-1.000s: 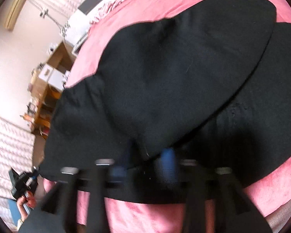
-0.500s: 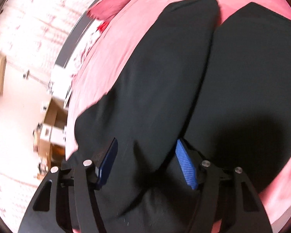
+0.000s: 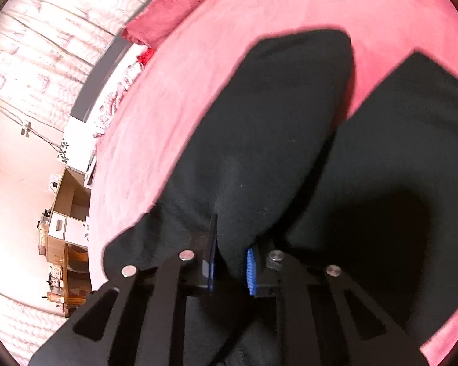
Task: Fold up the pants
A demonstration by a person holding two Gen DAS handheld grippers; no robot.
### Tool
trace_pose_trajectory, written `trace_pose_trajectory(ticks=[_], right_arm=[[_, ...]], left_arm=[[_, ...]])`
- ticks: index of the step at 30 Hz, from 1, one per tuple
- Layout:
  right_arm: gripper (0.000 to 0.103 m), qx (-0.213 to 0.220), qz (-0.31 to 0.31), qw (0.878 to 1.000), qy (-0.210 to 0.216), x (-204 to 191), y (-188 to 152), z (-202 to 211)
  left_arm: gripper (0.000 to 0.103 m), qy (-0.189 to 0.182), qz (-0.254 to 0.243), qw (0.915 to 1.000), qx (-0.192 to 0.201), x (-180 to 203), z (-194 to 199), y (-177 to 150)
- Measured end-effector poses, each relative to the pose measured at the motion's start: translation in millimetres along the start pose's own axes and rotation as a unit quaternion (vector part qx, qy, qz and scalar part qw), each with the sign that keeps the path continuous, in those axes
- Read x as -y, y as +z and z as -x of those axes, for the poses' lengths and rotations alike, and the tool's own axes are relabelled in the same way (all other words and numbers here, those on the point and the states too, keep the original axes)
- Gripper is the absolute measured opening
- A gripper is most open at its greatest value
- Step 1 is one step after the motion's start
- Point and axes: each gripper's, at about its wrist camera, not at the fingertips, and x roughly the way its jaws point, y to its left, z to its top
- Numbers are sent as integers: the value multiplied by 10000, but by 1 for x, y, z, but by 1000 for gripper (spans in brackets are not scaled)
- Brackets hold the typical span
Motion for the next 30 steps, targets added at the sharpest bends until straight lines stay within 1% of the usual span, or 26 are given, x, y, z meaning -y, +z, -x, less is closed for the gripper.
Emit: trace_pose_trajectory(ticks=[1,3,4,5,6,8,10,11,12,14,16,17,18,19,20,21,22,24,25,26,27,28,29,30], right_arm=[[13,122,32,9999,89,-3,0,13],[11,324,73,9990,296,-8,1,38],[6,431,143,9981,406,-9,0,56],[7,474,268,9975,441,-10,-2,71],[7,502,392,9970,428,-13,-6,79],[7,514,804,9952,230,-13,-19,92],[7,422,1184,9920,-109,-6,-36,92],[7,334,1204,9918,-249,2,-44,87],[7,241,1118,9930,-307,10,-49,82],[8,6,734,9968,-320,34,-61,67],[13,-109,534,9978,-388,47,-67,57],[19,-130,472,9981,-373,55,-62,54],[25,-144,385,9987,-299,59,-60,49],[39,-124,320,9993,-151,61,-57,47],[52,-87,304,9995,-80,56,-55,44],[55,15,327,9995,-47,55,-52,46],[56,77,360,9993,-74,50,-48,45],[56,163,382,9989,-200,48,-43,49],[54,168,318,9990,-249,49,-41,46],[48,142,203,9993,-284,49,-39,39],[45,129,114,9994,-292,53,-39,41],[37,120,4,9995,-309,57,-37,42],[32,117,-57,9994,-320,60,-35,44],[31,106,-127,9994,-304,63,-33,45]], left_arm=[[0,-6,11,10000,28,1,3,1],[0,187,-192,9996,120,7,14,3],[0,234,-276,9992,166,9,20,4],[0,268,-360,9988,216,10,28,5],[0,304,-405,9984,249,9,33,4],[0,456,-452,9975,278,2,43,4],[0,510,-400,9977,208,-5,43,2],[0,432,-332,9984,160,-10,42,1],[0,336,-263,9990,132,-11,40,0],[0,100,-58,9999,-3,-13,33,-3],[0,151,-101,9998,-119,-8,25,-6],[0,173,-166,9997,-99,-5,24,-8],[10,139,-191,9997,-72,-3,24,-9],[33,2,-183,9998,-52,-3,23,-9],[42,-242,-112,9996,-31,-3,22,-9],[52,-362,-37,9993,34,-2,21,-8],[53,-343,-3,9994,83,0,20,-8],[53,-106,-93,9998,124,6,13,-7],[52,63,-222,9996,155,10,10,-8],[51,260,-362,9989,166,15,6,-10],[43,445,-489,9977,174,19,4,-11],[29,575,-576,9965,184,19,3,-12],[24,747,-638,9951,142,21,2,-12],[21,792,-568,9952,89,18,2,-12]])
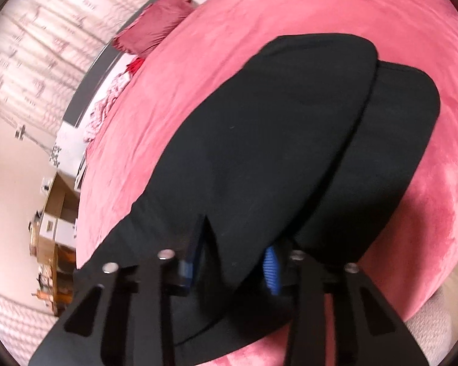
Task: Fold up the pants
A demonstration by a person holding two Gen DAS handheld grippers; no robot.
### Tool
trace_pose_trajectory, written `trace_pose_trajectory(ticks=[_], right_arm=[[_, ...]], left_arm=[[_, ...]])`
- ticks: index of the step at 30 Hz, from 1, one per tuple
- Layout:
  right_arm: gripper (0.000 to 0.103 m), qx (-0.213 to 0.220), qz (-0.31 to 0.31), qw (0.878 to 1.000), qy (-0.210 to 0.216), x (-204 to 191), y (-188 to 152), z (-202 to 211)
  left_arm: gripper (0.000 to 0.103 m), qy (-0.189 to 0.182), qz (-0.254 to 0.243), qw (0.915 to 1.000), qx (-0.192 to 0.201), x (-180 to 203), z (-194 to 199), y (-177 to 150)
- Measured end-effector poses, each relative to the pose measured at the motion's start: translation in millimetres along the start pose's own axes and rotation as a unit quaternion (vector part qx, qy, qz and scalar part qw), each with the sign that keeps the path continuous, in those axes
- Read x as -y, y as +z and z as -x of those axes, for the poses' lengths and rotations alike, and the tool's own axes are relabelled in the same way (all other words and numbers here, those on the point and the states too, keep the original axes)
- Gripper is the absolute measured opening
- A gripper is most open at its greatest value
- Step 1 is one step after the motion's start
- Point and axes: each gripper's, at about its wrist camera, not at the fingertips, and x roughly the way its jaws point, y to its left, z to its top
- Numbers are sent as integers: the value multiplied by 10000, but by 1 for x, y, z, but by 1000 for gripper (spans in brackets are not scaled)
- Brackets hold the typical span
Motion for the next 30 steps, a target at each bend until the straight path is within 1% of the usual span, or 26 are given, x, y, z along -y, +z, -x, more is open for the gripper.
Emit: trace_pose_trajectory(ticks=[2,3,5,6,7,8,9,10,12,14,15,16,17,18,20,21,23,25,27,29,30], right_arm=[[31,-15,-69,10000,66,9,2,10],[31,-17,-51,10000,69,10,2,10],[31,-3,-6,10000,62,9,2,13],[31,-1,-6,10000,66,9,1,13],[31,-1,-26,10000,73,9,1,12],[31,-8,-63,9999,83,10,1,12],[31,-8,-89,9999,96,11,1,11],[31,1,-100,9999,108,12,1,10],[31,3,-64,9999,100,11,3,9],[31,1,-38,10000,89,9,2,10],[31,-2,-39,10000,85,8,3,11],[31,-3,-42,10000,76,8,3,11],[31,-1,-44,10000,67,8,3,11],[31,0,-50,10000,57,7,3,11],[31,-4,-57,10000,50,6,3,12],[31,-7,-63,10000,48,6,3,12],[31,-19,-97,9999,66,7,3,14],[31,-23,-98,9999,74,9,2,15],[32,-19,-92,9999,82,10,2,14],[32,-18,-93,9999,77,9,2,13],[32,-15,-83,9999,69,9,2,13]], left_arm=[[21,-189,378,9990,-113,-9,6,-2],[21,-213,548,9981,-165,-13,9,-5],[22,-285,649,9973,-216,-15,13,-10],[32,-339,666,9970,-213,-15,12,-12],[44,-489,707,9961,-214,-16,10,-14],[48,-662,775,9946,-203,-17,8,-14],[53,-843,867,9926,-107,-18,7,-13],[55,-1028,936,9903,-22,-19,5,-11],[55,-1093,1039,9886,2,-22,2,-9],[55,-1074,1045,9887,9,-19,2,-9],[48,-978,914,9910,3,-16,2,-9],[34,-775,728,9943,-25,-12,2,-9],[29,-571,599,9965,-62,-10,2,-10],[22,-490,594,9970,-95,-10,1,-10],[21,-547,743,9956,-138,-16,1,-10],[21,-558,837,9947,-223,-19,1,-11],[21,-624,1092,9916,-310,-25,7,-15],[22,-553,1251,9901,-321,-31,10,-21],[22,-656,1310,9889,-261,-36,12,-27],[23,-656,1305,9888,-294,-35,9,-25],[31,-741,1341,9878,-262,-35,8,-23]])
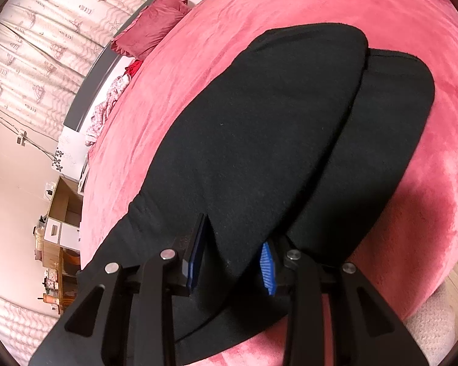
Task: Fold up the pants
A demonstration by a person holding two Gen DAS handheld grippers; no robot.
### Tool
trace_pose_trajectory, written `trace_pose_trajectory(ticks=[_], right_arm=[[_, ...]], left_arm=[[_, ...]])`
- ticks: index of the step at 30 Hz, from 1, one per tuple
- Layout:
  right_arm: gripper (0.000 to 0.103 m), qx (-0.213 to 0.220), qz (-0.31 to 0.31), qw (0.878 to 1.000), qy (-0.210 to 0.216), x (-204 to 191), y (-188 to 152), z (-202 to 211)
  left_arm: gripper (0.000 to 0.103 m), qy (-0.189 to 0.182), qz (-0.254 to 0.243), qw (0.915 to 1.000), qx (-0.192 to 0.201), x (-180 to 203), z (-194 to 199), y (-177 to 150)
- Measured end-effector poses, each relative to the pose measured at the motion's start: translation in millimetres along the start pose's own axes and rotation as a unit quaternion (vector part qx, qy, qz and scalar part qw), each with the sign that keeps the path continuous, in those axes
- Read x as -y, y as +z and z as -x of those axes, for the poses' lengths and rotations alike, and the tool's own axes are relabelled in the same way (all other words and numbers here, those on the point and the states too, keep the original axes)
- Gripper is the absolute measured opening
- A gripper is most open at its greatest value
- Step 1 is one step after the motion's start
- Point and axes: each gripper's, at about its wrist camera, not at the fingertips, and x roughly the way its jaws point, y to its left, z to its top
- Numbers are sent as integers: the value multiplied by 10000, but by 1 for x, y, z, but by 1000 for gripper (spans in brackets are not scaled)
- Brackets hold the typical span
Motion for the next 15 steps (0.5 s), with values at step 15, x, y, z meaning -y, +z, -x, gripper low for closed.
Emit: trace_pose_trajectory(ticks=[15], right_arm=[[9,330,788,9963,68,-24,20,50]], left_arm=[[7,112,-461,9988,102,23,26,5]])
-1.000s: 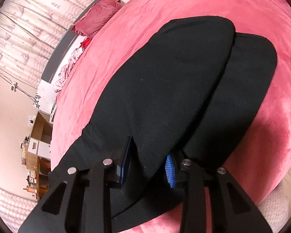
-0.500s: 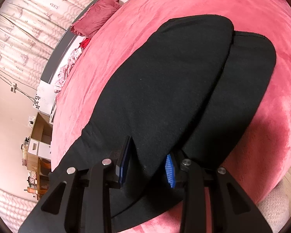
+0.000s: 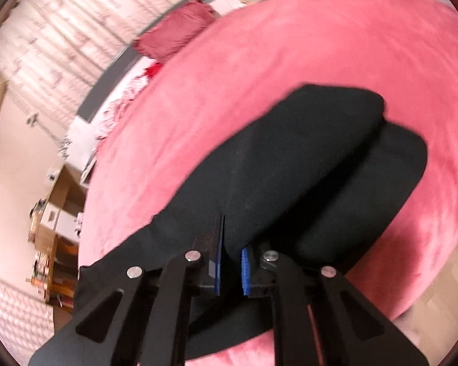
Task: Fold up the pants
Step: 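Grasp the pants edge with both grippers and spread it flat on the bed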
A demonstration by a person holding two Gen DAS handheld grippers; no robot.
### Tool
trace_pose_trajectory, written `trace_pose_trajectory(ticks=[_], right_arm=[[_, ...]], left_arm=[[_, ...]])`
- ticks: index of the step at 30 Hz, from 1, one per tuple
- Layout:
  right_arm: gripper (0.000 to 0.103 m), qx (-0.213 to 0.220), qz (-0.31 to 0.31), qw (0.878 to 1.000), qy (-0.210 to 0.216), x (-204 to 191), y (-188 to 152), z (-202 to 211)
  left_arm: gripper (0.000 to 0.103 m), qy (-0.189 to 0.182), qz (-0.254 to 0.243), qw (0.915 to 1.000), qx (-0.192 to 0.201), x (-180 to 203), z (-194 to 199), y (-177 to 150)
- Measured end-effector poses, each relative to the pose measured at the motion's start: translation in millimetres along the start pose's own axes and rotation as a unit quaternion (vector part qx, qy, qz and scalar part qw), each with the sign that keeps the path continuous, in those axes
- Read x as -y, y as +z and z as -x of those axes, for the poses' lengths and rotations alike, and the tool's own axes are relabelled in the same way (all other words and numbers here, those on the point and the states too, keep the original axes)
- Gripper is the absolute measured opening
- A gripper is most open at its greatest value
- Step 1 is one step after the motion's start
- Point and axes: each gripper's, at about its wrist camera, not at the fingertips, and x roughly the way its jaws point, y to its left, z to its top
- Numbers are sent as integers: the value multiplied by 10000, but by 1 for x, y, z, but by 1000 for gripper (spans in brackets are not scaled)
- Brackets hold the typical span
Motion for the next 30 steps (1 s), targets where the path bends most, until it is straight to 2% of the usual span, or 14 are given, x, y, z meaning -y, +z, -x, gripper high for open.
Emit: trace_pose_trajectory(ticks=[6,9,10,11,13,15,17,18,19,21,25,27,29,30], right_arm=[[9,-334,-164,9989,-270,25,-23,-11],[16,-486,-507,9974,-179,40,-30,-22],[28,-481,-554,9973,-67,40,-28,-22],[48,-454,-580,9973,78,40,-26,-19],[59,-241,-541,9980,198,41,-21,-9],[59,-90,-551,9983,184,47,-16,-1],[59,19,-830,9965,94,63,-9,3],[59,59,-1026,9947,96,72,-6,3],[59,98,-1217,9924,131,80,-3,3],[57,206,-1617,9864,227,96,5,1],[51,447,-2166,9748,296,117,28,-7],[38,478,-2227,9735,185,122,38,-11],[13,407,-2147,9758,19,122,46,-13],[12,356,-2037,9783,-100,119,49,-12]], left_arm=[[8,277,73,9995,-138,-23,-16,-5],[12,632,-500,9967,-73,-4,-12,-8],[17,748,-690,9948,-10,2,-9,-10],[18,902,-808,9925,134,9,-1,-12],[19,990,-795,9903,570,13,17,-17],[19,961,-876,9827,1316,23,43,-25],[19,921,-1229,9716,1798,40,56,-29],[26,905,-1444,9664,1924,49,58,-30],[47,897,-1670,9614,1992,57,56,-32],[61,678,-2122,9567,1874,77,42,-35],[62,449,-2802,9523,1126,103,-9,-41],[64,530,-3116,9462,686,114,-47,-42],[66,697,-3256,9419,452,120,-77,-41],[66,740,-3292,9408,322,122,-90,-41]])
